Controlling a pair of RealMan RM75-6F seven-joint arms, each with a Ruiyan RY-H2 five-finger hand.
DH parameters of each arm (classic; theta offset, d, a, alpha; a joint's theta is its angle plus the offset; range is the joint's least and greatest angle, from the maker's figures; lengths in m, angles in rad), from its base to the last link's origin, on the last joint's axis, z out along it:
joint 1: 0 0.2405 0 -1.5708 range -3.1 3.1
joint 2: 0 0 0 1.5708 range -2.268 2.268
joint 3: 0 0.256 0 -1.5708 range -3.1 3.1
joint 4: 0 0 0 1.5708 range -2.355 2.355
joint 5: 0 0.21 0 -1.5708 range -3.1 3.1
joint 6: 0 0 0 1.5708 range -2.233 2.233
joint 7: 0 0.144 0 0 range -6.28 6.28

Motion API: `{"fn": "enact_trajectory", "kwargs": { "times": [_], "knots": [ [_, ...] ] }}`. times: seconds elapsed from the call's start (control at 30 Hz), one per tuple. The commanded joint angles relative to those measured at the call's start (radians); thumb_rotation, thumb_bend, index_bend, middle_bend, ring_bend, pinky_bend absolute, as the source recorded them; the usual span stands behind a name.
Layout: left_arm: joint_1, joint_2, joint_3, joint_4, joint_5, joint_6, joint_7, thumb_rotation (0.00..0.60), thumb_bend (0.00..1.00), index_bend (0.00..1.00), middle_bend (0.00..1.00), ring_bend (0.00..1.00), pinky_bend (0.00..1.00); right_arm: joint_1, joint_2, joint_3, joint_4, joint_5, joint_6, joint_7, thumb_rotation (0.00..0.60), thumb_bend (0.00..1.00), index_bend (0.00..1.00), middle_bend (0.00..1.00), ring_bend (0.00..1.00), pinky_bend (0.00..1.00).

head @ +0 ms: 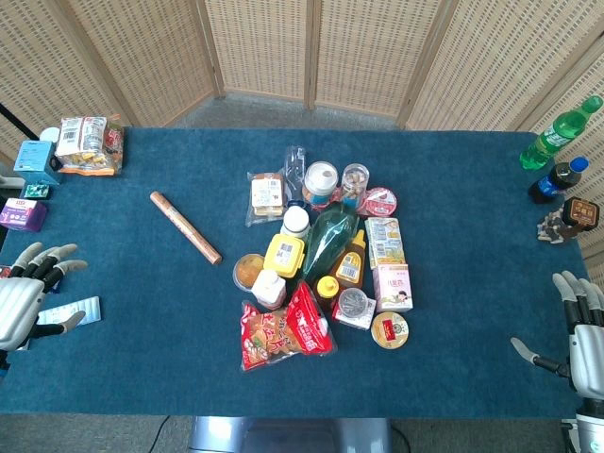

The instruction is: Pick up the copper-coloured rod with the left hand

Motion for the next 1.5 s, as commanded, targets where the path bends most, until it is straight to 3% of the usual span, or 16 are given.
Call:
{"fn": "enact_trajectory", "kwargs": {
  "times": [0.03, 0.37, 0.53, 0.97, 1.07, 1.5],
  "knots": [
    [-0.001, -0.003, 0.001, 0.002, 0.001, -0.003, -0.001, 0.600, 0.27, 0.28, 0.17, 0.16, 0.00, 0.000, -0.001, 0.001, -0.001, 0.000, 0.003, 0.000, 0.515, 0.00, 0.00, 0.00, 0.00, 0.00],
    [-0.041, -0.029, -0.021, 0.036, -0.019, -0.042, 0.080, 0.600, 0.27, 0.28, 0.17, 0.16, 0.00, -0.014, -0.004, -0.007, 0.006, -0.003, 0.018, 0.010, 0.518, 0.00, 0.00, 0.00, 0.00, 0.00],
    [-0.113, -0.074, -0.050, 0.083, -0.081, -0.145, 0.173, 0.600, 0.27, 0.30, 0.16, 0.15, 0.00, -0.020, 0.003, -0.007, -0.005, 0.000, 0.022, 0.001, 0.519, 0.00, 0.00, 0.00, 0.00, 0.00],
    [-0.371, -0.322, -0.132, 0.326, -0.236, -0.449, 0.276, 0.600, 0.27, 0.21, 0.10, 0.07, 0.00, -0.037, 0.025, 0.009, -0.043, 0.053, 0.028, -0.038, 0.518, 0.00, 0.00, 0.00, 0.00, 0.00],
    [-0.419, -0.379, -0.145, 0.380, -0.256, -0.498, 0.263, 0.600, 0.27, 0.19, 0.07, 0.01, 0.00, -0.046, 0.033, 0.013, -0.048, 0.068, 0.033, -0.043, 0.518, 0.00, 0.00, 0.00, 0.00, 0.00],
    [-0.569, -0.561, -0.164, 0.581, -0.340, -0.628, 0.294, 0.600, 0.27, 0.19, 0.07, 0.02, 0.00, -0.083, 0.056, 0.023, -0.045, 0.111, 0.057, -0.019, 0.514, 0.00, 0.00, 0.00, 0.00, 0.00]
  ]
}}
